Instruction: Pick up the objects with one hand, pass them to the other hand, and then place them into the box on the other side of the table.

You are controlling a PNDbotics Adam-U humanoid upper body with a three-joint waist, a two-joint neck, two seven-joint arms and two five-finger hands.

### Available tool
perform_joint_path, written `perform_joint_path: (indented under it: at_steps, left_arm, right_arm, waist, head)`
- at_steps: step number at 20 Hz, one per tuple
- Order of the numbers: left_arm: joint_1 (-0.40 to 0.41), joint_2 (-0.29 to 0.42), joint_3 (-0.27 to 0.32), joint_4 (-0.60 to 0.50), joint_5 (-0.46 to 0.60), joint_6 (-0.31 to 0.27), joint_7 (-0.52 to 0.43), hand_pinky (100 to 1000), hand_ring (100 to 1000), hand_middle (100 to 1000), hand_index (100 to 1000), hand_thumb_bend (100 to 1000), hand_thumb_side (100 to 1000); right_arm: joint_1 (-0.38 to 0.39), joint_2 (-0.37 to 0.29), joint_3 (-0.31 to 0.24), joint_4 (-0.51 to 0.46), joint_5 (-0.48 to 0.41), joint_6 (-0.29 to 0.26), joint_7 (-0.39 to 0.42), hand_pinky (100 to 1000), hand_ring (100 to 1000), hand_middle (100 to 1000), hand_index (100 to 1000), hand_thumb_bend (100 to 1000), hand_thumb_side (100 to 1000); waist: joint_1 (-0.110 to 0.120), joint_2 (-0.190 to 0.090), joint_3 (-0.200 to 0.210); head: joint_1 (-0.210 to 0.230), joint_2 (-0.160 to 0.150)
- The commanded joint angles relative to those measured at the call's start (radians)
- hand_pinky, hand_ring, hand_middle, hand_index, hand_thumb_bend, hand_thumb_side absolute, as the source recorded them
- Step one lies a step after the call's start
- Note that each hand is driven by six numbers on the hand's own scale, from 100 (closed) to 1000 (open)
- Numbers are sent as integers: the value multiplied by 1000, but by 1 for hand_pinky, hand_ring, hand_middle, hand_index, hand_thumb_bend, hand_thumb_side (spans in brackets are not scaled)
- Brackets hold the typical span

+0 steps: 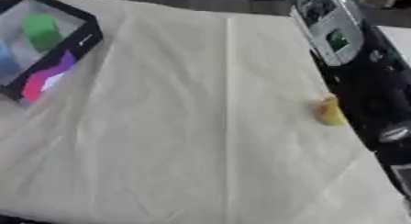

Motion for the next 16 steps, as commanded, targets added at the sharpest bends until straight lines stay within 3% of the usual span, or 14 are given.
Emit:
perform_joint_path:
  at_steps: [1,7,16]
  left_arm:
    - [2,59,11,-56,39,17,49,928,739,685,825,112,320]
    - [30,73,7,-109,87,29,94,933,746,681,825,100,315]
    - [61,80,19,-150,201,-12,170,947,750,692,834,100,393]
  right_arm:
    - [-36,-81,0,36,-24,2,55,860,820,843,870,100,320]
    - [-57,-173,28,108,-51,-16,168,869,839,862,880,100,368]
    - [-10,-267,35,126,-104,-64,263,874,859,883,892,100,419]
  waist:
    - [-7,-48,-4]
    - [-12,-54,-14]
    - [-21,-64,-29]
  head:
    - [-15,6]
    - [-17,6]
    - [-6,6]
